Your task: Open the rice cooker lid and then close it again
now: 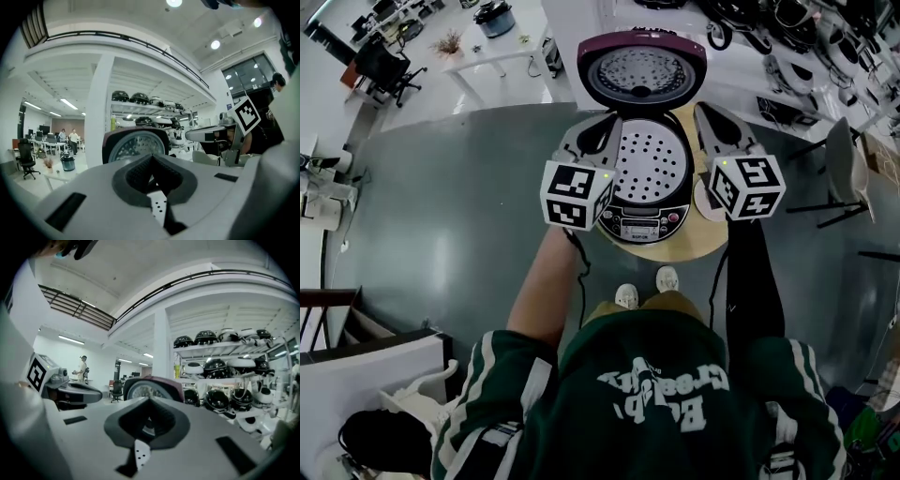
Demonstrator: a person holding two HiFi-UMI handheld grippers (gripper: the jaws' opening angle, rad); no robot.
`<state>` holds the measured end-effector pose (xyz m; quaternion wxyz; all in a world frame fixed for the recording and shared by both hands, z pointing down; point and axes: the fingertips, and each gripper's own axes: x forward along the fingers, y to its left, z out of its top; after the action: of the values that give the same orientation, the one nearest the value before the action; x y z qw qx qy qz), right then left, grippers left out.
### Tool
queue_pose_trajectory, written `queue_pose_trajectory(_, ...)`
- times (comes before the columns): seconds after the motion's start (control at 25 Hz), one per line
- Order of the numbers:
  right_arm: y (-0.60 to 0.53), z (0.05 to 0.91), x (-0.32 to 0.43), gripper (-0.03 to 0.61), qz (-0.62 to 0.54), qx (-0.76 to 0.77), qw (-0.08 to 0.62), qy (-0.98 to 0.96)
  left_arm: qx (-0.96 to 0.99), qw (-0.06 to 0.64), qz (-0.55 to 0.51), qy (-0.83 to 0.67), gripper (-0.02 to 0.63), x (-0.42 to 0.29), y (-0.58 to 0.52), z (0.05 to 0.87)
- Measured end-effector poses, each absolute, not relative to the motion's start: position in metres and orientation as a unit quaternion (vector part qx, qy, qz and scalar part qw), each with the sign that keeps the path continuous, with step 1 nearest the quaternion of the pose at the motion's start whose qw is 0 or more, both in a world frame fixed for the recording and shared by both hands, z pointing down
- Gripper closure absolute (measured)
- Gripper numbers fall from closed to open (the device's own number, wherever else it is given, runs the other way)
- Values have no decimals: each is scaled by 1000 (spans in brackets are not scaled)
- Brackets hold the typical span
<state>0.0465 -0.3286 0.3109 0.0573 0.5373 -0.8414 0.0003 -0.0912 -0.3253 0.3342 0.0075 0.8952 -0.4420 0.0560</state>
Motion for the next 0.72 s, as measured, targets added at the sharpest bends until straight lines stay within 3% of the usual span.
queue_pose_trajectory(0.32,-391,245,39,574,-49,531,44,-845,889,-53,26,-454,617,-90,-393,243)
queue_pose_trajectory(0.72,-454,227,33,574,-85,520,88,-845,883,-81,51,-460,617,-88,-466,228)
